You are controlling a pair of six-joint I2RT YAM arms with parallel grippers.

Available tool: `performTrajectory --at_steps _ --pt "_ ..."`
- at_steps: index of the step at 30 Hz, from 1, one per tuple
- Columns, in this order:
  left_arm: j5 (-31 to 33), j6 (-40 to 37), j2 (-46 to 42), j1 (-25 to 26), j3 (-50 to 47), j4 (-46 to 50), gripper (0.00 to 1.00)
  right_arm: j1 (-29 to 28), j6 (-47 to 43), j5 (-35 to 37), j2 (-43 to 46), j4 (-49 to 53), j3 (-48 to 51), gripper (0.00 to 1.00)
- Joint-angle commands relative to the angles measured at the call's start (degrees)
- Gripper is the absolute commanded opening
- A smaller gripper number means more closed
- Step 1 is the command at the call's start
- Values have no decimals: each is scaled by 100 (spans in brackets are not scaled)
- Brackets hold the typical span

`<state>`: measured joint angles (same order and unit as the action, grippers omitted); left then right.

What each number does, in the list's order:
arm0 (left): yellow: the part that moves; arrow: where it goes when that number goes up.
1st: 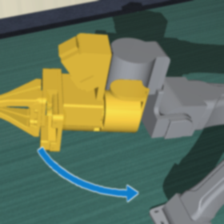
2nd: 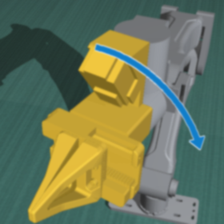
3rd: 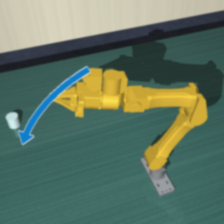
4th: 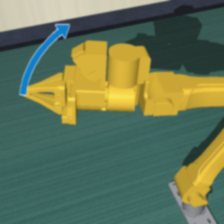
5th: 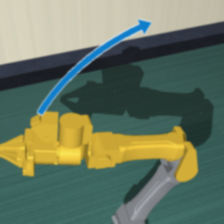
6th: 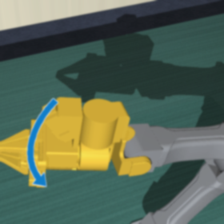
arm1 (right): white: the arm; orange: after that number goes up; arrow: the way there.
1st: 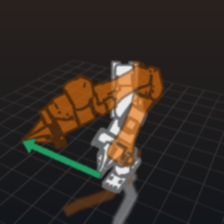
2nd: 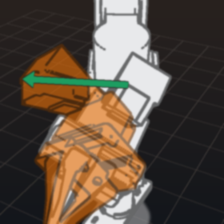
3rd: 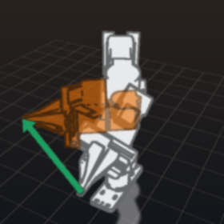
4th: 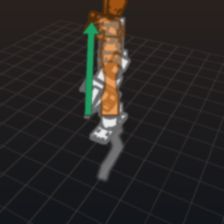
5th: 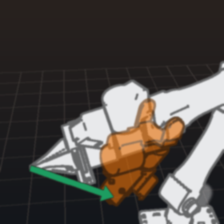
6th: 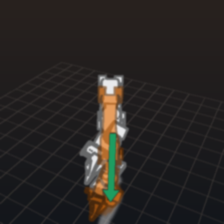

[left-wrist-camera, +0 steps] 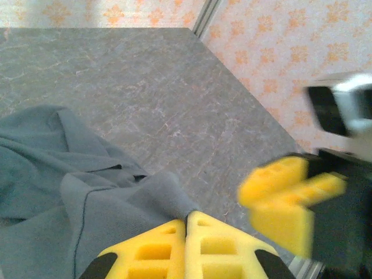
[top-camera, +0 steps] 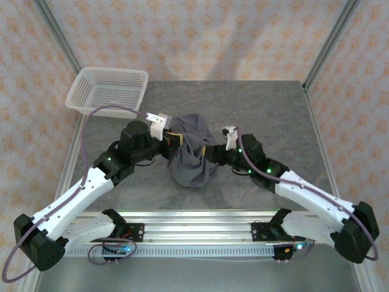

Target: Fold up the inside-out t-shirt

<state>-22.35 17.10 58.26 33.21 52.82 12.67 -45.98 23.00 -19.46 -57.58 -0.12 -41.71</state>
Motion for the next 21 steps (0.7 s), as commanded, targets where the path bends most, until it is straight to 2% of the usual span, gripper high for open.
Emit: performTrajectory --at_steps 1,6,9,10,13,15,18,21 --pt "-137 109 69 -71 182 34 0 -448 -258 671 -210 -62 -184 32" --pt "-138 135 89 -76 206 60 0 -632 -91 843 -988 49 -662 40" --pt "-147 112 54 -85 207 91 0 -623 -219 1104 -1284 -79 -737 40" --pt "-149 101 46 -80 203 96 0 -614 -233 1130 -1350 -153 -746 37" --pt "-125 75 35 -92 209 137 0 -528 -256 858 -1517 -177 -887 18" --pt "-87 24 28 -98 181 173 0 -509 -262 648 -1460 -207 -911 9" --pt "-28 -80 69 -154 149 269 0 -485 -246 432 -1176 -185 -807 1" --pt "338 -172 200 -263 119 480 0 -448 -169 117 -730 -166 -638 0"
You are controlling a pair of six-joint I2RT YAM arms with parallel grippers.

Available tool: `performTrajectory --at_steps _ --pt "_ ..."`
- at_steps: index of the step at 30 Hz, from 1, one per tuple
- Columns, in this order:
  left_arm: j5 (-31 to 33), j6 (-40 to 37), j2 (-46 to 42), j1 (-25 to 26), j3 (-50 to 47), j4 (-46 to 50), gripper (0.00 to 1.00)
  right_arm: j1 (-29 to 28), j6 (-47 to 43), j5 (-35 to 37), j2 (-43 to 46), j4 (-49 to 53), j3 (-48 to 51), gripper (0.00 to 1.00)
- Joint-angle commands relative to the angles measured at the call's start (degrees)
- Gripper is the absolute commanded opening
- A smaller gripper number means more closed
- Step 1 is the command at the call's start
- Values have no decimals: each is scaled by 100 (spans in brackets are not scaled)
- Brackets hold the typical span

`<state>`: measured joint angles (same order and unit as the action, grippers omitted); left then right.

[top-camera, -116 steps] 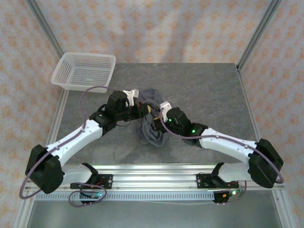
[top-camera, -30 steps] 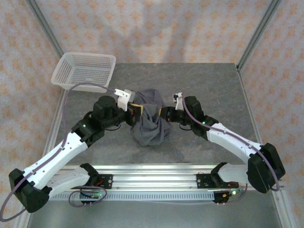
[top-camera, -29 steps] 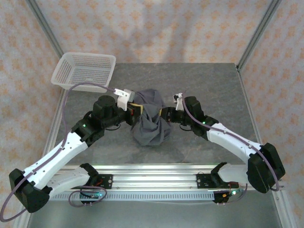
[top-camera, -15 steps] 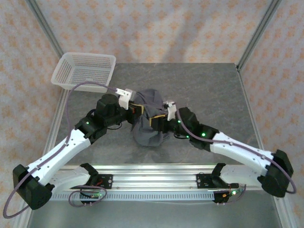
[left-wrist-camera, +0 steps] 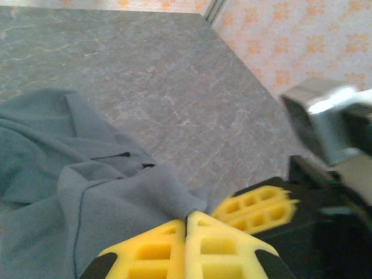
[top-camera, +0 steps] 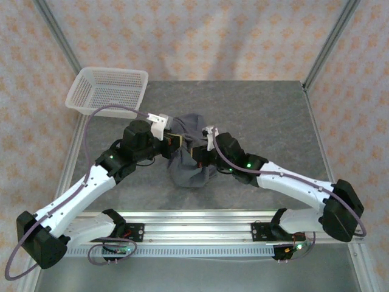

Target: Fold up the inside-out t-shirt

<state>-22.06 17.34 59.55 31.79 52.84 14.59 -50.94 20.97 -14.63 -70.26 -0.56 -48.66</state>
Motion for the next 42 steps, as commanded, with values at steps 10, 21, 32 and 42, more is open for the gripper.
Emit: performTrajectory --at_steps 10,21,32,42 --pt "-296 273 863 -991 -439 -713 28 567 840 -1383 1340 -1084 629 0" --pt "645 861 -1277 11 -1144 -106 40 900 909 -1106 943 -964 482 0" --pt "1288 3718 65 1445 -1834 -1449 31 937 979 -1039 839 -858 427 0" --pt "2164 3301 1111 1466 -1488 -1460 50 937 992 -1076 935 -806 436 0"
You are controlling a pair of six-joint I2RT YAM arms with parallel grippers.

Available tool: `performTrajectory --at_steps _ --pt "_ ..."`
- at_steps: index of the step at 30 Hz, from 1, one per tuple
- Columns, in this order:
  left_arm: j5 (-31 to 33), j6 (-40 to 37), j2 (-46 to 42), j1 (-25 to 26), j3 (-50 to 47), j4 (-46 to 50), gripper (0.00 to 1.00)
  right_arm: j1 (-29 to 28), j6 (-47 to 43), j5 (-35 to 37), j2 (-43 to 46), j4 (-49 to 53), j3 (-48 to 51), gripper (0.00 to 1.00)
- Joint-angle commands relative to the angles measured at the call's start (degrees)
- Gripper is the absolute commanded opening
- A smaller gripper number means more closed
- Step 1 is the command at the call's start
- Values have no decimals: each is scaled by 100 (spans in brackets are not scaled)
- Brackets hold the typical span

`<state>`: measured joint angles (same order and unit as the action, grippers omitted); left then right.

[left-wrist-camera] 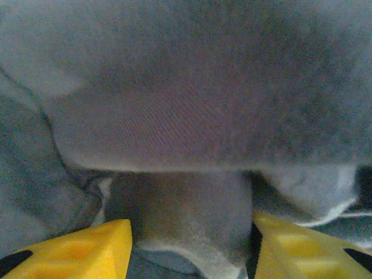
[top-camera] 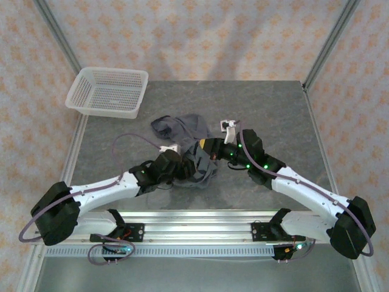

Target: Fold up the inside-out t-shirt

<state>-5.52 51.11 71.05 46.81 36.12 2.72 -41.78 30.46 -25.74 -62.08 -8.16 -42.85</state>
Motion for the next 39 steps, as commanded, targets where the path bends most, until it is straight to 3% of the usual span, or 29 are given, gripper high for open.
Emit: performTrajectory --at_steps 1,6,12,16,18,20,22,27,33,39 --pt "529 -115 -46 -44 224 -276 46 21 44 41 122 -27 -145 0" --pt "195 -242 -241 -289 275 -299 0 152 157 396 165 271 -117 0" --pt "-1305 -330 -1324 -1281 284 -412 0 1772 918 130 415 560 763 0" --pt "-2122 -873 -1491 -1329 727 -242 0 1963 491 -432 226 768 926 0" --pt "-2285 -1044 -1433 -1326 768 -151 0 1888 557 -668 335 488 1027 4" --pt "-2287 -1159 -1385 -1330 715 -101 0 1654 300 -444 613 523 1018 24" --pt "-2299 -1224 -1358 -1331 684 -92 0 1245 -251 66 882 780 932 43" --pt "-2335 -1434 -1291 -1320 746 31 0 65 -2170 1449 1033 836 803 73" --pt "-2281 -1534 -1312 -1321 800 218 0 -281 -4081 921 159 668 365 75" --pt "-2165 -1516 -1414 -1323 739 266 0 -331 -4345 742 -841 617 -170 69"
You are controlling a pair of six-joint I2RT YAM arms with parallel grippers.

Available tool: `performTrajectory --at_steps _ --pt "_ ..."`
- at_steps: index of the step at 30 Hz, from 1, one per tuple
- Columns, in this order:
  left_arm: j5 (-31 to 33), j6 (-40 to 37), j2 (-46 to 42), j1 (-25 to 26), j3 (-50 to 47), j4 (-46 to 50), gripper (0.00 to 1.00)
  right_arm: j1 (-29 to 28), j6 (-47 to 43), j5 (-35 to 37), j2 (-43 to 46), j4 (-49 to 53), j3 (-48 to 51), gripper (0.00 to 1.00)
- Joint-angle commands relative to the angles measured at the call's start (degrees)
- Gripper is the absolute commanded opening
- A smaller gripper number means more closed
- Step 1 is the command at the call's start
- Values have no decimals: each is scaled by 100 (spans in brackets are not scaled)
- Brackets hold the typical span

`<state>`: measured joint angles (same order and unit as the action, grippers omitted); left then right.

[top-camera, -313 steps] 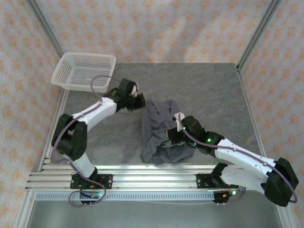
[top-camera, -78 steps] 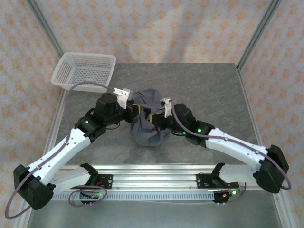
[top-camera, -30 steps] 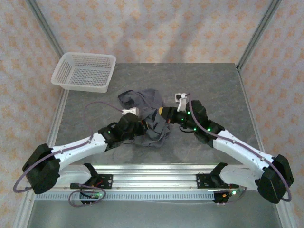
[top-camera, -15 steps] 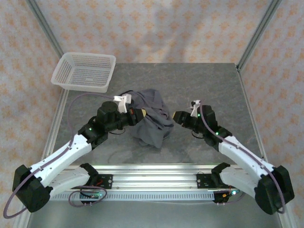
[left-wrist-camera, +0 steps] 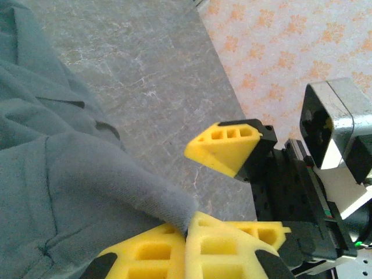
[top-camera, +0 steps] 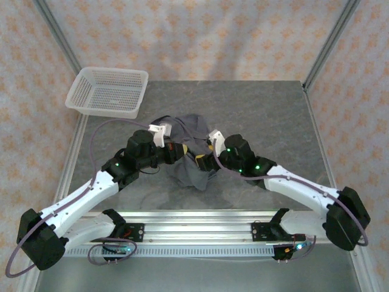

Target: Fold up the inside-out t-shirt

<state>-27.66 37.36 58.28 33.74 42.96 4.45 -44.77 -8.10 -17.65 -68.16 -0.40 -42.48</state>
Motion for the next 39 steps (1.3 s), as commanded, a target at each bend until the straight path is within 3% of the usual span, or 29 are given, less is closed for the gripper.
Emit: performTrajectory --at_steps 1,5,6,10,12,13,15,18,21,25,30,34,36,39 --pt "70 -133 -158 -16 45 96 0 -31 -498 -72 -333 -188 -252 63" --pt "722 -282 -226 -20 157 707 0 10 -80 -664 -371 180 -594 4" --pt "1031 -404 -193 -33 223 995 0 48 152 -978 -289 259 -653 0" --pt "1975 -1494 602 -118 155 832 0 409 1644 -3013 -15 232 -813 0" --pt "1891 -1815 1301 -234 272 491 0 589 2451 -3618 9 -252 -753 0" --pt "1889 -1877 1574 -248 338 344 5 673 2781 -3730 163 -482 -713 0" --pt "1880 -1917 1865 -251 319 -48 22 841 3131 -3736 262 -710 -640 0" --pt "2078 -1968 1902 -330 291 -110 33 1085 3554 -3557 305 -922 -547 0" --pt "2287 -2036 1393 -402 210 173 41 1218 3777 -3234 181 -872 -542 0" --pt "2797 -2062 486 -402 104 979 61 1276 3971 -3129 -125 -1027 -596 0" --pt "2514 -1990 -261 -281 13 1496 63 1287 4033 -3199 -450 -975 -767 0" --pt "2353 -2028 -690 399 -20 1245 62 1291 3992 -3113 -548 -821 -850 0" --pt "2430 -2065 -757 643 -17 1147 61 1300 4011 -3032 -532 -816 -841 0" --pt "2933 -2154 -746 595 -15 1391 60 1322 4173 -2945 -532 -864 -832 0"
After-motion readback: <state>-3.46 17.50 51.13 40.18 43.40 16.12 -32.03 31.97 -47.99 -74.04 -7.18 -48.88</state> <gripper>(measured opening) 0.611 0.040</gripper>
